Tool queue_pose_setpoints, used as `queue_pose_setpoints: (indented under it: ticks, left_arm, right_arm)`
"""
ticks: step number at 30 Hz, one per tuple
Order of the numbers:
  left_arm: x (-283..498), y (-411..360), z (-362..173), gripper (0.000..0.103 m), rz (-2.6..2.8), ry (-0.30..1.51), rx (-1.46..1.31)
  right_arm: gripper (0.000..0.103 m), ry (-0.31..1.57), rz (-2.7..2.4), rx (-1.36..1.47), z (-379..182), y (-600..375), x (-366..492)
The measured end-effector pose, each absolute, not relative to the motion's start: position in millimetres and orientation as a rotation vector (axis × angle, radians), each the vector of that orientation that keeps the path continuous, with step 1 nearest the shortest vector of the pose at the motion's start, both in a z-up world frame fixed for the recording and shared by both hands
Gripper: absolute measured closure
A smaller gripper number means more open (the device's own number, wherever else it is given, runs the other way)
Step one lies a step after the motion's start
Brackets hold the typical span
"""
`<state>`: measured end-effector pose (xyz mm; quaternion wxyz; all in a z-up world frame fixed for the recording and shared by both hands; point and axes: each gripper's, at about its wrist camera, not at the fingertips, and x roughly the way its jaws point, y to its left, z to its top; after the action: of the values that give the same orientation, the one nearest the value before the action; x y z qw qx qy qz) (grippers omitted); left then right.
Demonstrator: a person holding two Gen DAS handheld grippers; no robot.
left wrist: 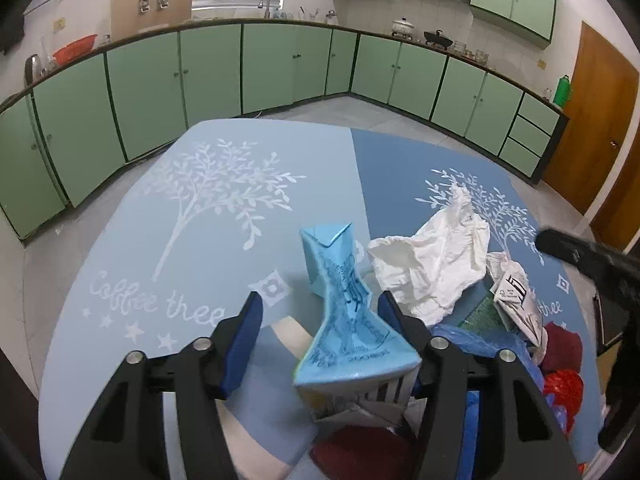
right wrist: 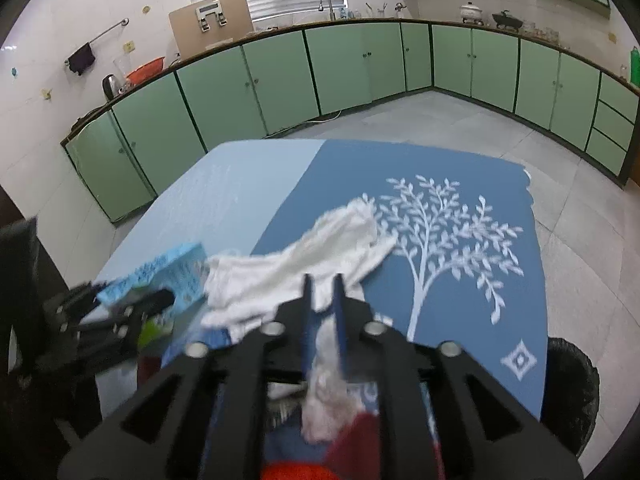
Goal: Collect trash
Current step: 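Lift the milk carton with the left gripper while the right gripper grasps a white carton, then hold the milk carton with the left gripper while the right gripper lifts the white carton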
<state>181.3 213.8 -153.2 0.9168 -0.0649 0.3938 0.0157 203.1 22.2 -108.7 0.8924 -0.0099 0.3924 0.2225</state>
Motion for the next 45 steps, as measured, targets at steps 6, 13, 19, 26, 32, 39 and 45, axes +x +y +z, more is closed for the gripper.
queue_pose_setpoints:
  ticks: [6,13,19,26,32,39,45]
  left_arm:
    - [182.5,217.9,-151.0,0.076,0.058,0.795,-0.169]
    - [166.7,216.8,-128.1,0.077,0.08,0.705,-0.149]
    - [151.4,199.2,-113.3,0.077,0.064,0.65,-0.099]
    - [143.4,195.9,-116.0,0.077,0.065,0.65,-0.088]
    - [139.8,200.7,-118.2,0.077,0.072,0.653,-0.084]
    - [140.3,201.9,-120.4,0.077,0.068,0.656,-0.091]
    - [139.1,201.1,-117.4,0.077,0.067,0.647,-0.092]
  right_arm:
    - [0.061,0.827,0.521,-0.035,-115.6,30.4,182.0]
    - [0.059,0.808,0.516,-0.031,-109.3,22.7,175.0]
    - [0.058,0.801,0.504,-0.028,-109.4,13.3,166.8]
    - [0.058,0.804,0.548,-0.046,-115.4,28.5,163.6]
    - [0.058,0.837,0.538,-0.081,-128.4,40.3,169.8]
    - [0.061,0.859,0.522,-0.147,-142.1,51.1,173.4]
    - [0.065,0.831,0.542,-0.122,-130.5,42.3,174.7]
